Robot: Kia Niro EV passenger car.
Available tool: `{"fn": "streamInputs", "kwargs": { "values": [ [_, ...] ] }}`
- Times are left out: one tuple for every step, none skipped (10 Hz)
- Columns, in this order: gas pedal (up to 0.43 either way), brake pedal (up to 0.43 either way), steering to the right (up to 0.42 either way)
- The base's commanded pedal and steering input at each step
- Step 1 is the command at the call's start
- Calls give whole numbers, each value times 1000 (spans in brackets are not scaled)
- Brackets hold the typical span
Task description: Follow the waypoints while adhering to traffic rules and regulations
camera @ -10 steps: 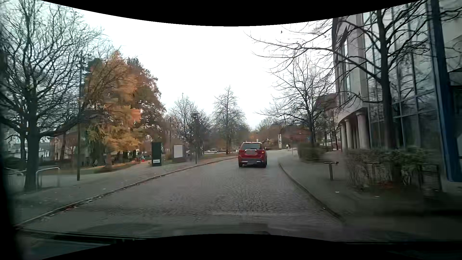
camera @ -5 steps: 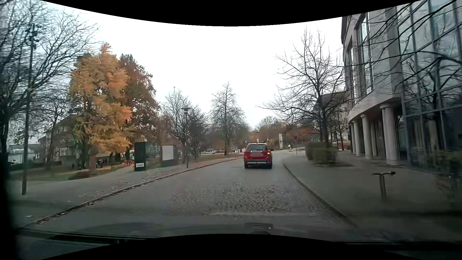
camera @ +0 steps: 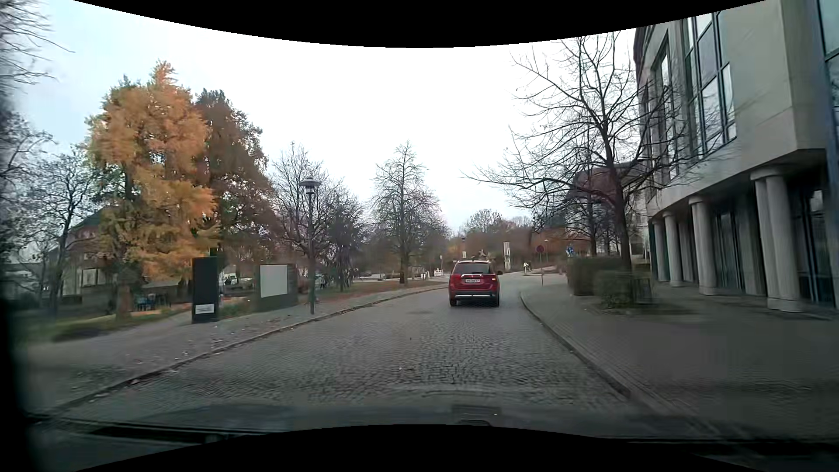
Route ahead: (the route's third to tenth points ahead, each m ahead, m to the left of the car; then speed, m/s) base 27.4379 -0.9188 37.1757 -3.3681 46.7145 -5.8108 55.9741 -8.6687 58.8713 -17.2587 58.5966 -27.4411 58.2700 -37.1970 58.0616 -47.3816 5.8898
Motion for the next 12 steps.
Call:
{"fn": "streamInputs", "kwargs": {
  "values": [
    [98,0,33],
    [98,0,32],
    [98,0,31],
    [98,0,25],
    [98,0,22],
    [98,0,21],
    [98,0,23],
    [98,0,26],
    [87,0,35],
    [87,0,42],
    [98,0,43],
    [98,0,47]
  ]
}}
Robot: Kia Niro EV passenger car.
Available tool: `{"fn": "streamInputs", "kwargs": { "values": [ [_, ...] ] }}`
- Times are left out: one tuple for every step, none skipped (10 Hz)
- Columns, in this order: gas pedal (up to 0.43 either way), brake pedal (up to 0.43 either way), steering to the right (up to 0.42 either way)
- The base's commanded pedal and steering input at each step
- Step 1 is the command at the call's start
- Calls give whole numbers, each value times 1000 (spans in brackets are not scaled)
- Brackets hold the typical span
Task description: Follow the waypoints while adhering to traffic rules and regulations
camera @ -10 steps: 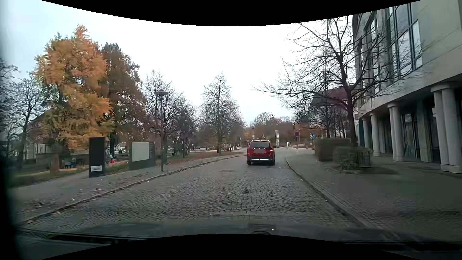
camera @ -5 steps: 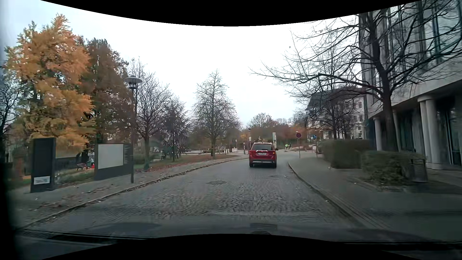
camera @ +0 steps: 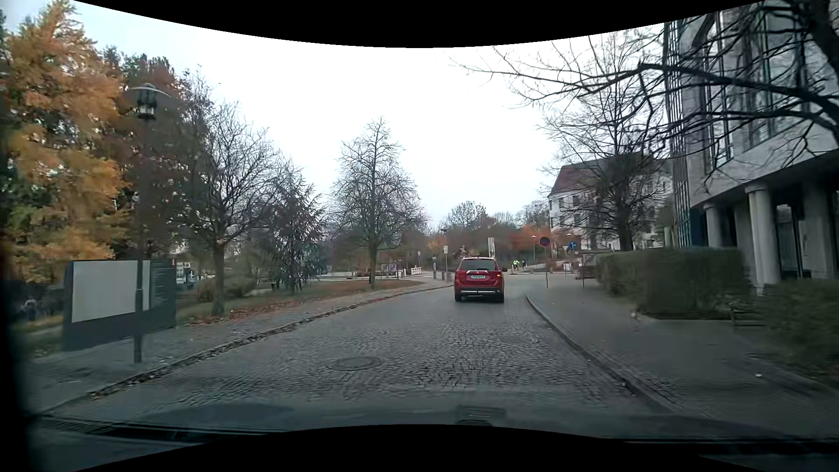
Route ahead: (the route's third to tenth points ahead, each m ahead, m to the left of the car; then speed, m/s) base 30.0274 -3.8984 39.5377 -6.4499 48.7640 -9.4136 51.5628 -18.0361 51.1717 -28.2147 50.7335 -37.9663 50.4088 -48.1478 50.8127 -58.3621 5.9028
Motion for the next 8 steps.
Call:
{"fn": "streamInputs", "kwargs": {
  "values": [
    [98,0,48],
    [98,0,48],
    [98,0,48],
    [98,0,48],
    [98,0,49],
    [87,0,46],
    [98,0,44],
    [98,0,44]
  ]
}}
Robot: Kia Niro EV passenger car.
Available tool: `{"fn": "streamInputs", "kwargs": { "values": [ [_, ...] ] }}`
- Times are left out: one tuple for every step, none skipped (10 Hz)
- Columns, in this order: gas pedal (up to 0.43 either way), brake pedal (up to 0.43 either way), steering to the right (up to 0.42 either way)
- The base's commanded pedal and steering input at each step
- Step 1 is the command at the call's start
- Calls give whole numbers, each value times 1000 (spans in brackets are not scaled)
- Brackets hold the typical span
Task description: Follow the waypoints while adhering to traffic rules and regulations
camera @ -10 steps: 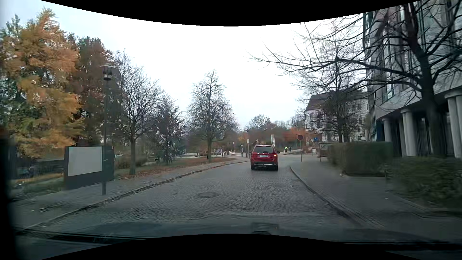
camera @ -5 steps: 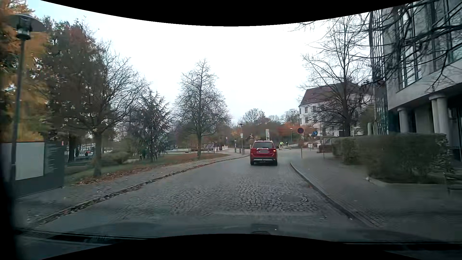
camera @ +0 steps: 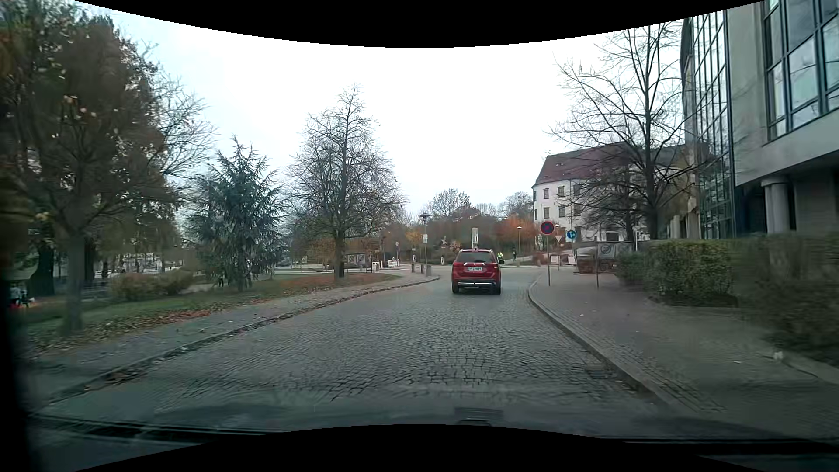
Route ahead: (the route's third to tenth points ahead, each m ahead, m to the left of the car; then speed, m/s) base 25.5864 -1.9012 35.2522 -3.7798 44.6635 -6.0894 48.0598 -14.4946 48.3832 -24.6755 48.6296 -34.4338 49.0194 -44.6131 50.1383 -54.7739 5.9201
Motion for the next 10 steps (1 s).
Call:
{"fn": "streamInputs", "kwargs": {
  "values": [
    [98,0,45],
    [87,0,45],
    [87,0,46],
    [87,0,47],
    [87,0,46],
    [87,0,46],
    [79,0,45],
    [79,0,51],
    [79,0,60],
    [79,0,60]
  ]
}}
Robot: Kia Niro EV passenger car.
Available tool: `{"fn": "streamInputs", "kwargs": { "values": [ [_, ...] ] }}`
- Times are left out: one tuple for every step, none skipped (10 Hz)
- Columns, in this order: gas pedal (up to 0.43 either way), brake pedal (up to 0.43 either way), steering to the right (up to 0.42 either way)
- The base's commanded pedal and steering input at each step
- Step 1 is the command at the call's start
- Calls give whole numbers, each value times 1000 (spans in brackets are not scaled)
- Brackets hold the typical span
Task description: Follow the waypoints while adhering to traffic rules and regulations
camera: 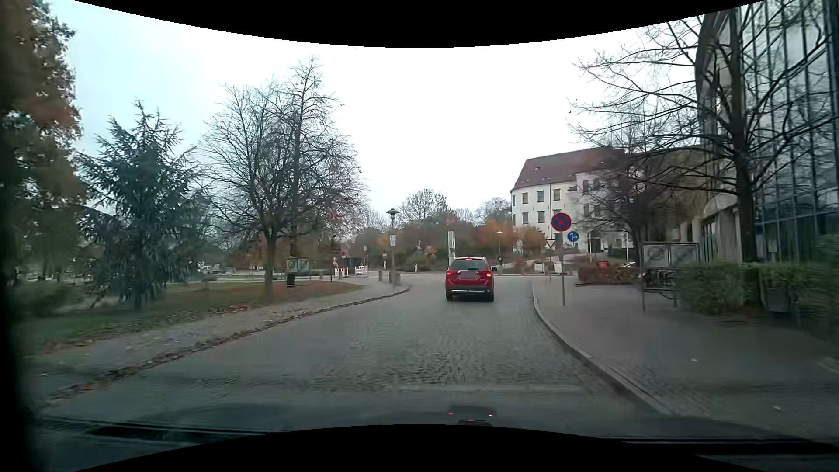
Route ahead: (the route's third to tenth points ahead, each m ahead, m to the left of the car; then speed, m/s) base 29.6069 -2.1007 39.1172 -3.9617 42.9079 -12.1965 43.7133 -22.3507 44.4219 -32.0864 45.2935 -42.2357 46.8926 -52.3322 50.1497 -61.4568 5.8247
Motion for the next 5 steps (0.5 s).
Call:
{"fn": "streamInputs", "kwargs": {
  "values": [
    [79,0,58],
    [79,0,55],
    [79,0,49],
    [87,0,42],
    [87,0,41]
  ]
}}
